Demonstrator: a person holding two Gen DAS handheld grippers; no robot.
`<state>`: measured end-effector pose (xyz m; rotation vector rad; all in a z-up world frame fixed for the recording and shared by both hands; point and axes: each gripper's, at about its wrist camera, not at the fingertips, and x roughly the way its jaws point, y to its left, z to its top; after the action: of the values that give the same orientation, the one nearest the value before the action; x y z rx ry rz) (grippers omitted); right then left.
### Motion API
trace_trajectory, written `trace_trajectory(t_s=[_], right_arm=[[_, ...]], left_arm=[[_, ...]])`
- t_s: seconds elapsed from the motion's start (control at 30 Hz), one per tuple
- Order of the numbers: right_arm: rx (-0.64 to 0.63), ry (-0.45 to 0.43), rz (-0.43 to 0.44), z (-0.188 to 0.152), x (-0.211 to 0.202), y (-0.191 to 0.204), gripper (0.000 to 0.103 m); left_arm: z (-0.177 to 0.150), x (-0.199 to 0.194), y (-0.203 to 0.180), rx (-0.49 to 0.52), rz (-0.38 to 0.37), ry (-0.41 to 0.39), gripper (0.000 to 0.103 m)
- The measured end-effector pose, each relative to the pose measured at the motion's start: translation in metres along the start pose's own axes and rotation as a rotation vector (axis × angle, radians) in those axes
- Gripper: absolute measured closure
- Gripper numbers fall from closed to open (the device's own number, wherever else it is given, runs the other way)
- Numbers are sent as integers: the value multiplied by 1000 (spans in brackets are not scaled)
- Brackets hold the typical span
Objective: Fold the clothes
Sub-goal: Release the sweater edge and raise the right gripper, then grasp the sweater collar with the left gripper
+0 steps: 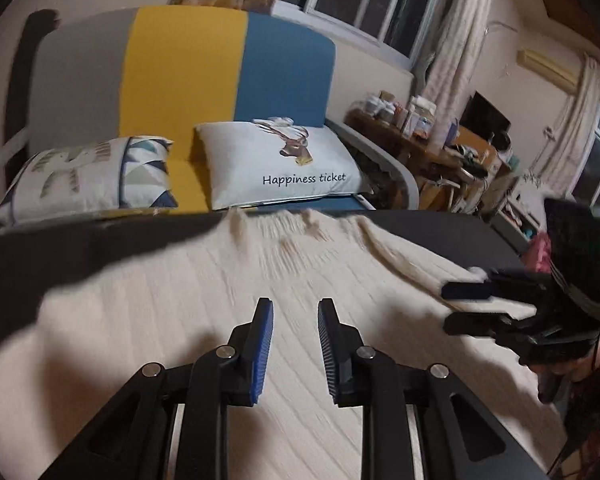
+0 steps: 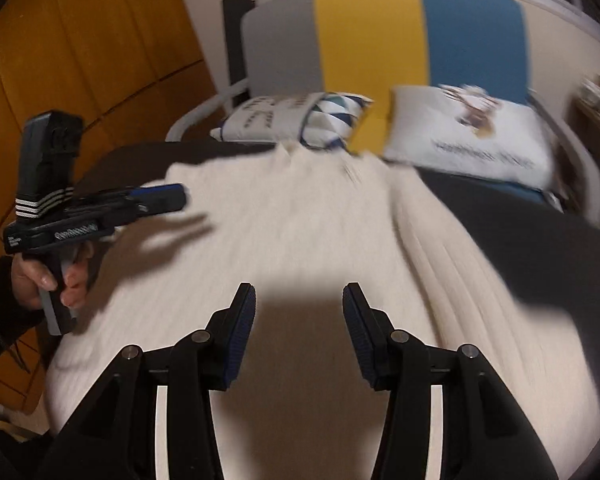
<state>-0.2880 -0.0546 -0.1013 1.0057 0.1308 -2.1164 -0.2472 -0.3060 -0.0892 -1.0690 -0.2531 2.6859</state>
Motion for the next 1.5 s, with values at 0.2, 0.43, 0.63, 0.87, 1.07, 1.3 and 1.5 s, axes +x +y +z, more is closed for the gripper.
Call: trace_trajectory(t_s=[0.2, 0.43, 0.63, 0.87, 1.07, 1.3, 1.5], right_arm=[[8, 102, -131, 36, 63, -27, 53], [133, 28, -84, 30, 45, -73, 68], [53, 53, -61, 25, 36, -53, 63], [108, 18, -28, 10, 40, -66, 63], [145, -9, 0, 8, 38, -70, 63], [150, -7, -3, 9, 34, -65, 63], [54, -5, -57, 27, 35, -46, 63]], left_arm=[[-2, 50, 33, -83, 80, 117, 81], [29, 39, 22, -59, -176, 37, 79], [58, 109, 32, -208, -333, 201, 74], [76, 187, 47, -369, -432, 387, 71], [81, 209, 38, -422, -510, 396, 71], [89, 204, 15, -343, -575, 374, 97], [98, 187, -12, -152, -518, 243, 101]])
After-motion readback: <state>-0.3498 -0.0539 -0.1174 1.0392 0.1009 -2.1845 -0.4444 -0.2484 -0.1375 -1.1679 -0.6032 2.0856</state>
